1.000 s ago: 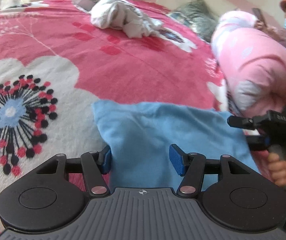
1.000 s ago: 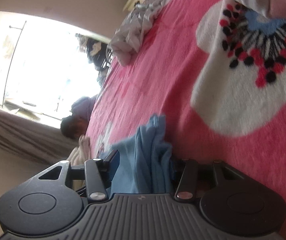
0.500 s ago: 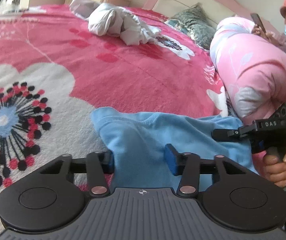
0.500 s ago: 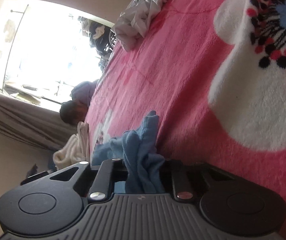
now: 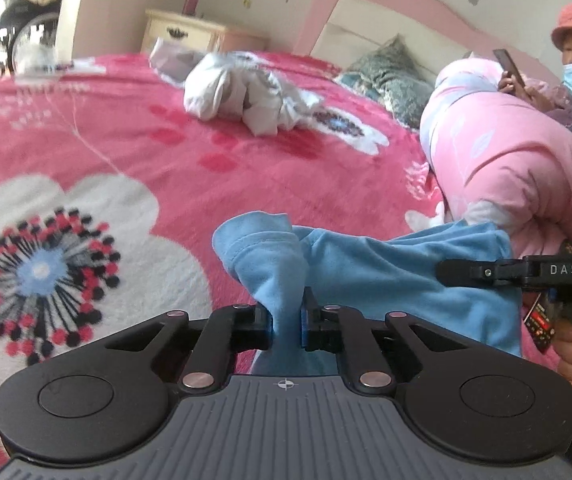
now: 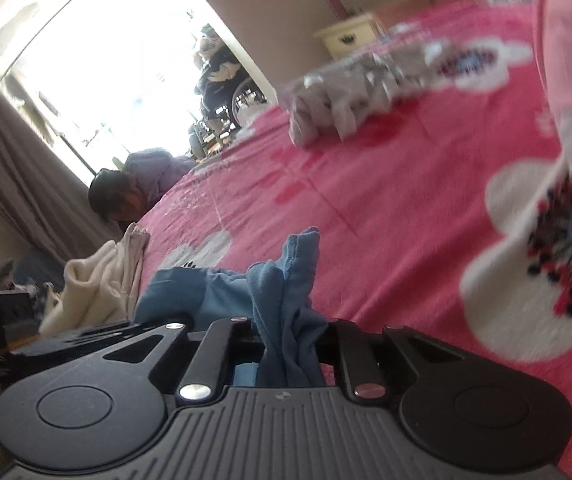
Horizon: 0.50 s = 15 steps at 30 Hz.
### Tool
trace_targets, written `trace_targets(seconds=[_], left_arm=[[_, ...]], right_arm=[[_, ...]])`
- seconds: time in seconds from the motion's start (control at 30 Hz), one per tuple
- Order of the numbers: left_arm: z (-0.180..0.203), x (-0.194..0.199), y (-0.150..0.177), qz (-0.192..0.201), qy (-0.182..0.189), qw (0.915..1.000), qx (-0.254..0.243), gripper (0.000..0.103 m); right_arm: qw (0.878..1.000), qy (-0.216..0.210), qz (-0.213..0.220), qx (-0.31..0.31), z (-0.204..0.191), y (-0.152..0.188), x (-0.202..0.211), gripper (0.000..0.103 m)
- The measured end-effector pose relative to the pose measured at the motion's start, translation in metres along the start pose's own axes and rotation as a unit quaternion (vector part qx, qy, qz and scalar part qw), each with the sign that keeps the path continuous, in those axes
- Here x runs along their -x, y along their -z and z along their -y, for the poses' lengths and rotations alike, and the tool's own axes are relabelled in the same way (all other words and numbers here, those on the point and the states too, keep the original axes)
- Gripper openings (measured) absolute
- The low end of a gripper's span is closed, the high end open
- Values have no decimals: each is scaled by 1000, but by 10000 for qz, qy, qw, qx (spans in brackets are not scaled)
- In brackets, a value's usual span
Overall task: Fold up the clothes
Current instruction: 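Lift the pinched blue shirt with both grippers and carry it toward the clothes stack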
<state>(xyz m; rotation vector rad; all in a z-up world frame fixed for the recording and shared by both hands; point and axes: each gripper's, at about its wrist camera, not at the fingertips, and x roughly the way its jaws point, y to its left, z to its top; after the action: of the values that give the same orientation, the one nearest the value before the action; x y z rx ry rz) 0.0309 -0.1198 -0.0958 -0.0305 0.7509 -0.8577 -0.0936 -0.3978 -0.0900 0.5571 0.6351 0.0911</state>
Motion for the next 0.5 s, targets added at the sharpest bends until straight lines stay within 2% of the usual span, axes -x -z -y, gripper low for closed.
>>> trace_targets(seconds=[0.5], left_arm=[[25, 86, 1, 714, -277, 9970, -99, 9]], right_arm=[[9939, 40, 610, 912, -76, 6, 56, 14]])
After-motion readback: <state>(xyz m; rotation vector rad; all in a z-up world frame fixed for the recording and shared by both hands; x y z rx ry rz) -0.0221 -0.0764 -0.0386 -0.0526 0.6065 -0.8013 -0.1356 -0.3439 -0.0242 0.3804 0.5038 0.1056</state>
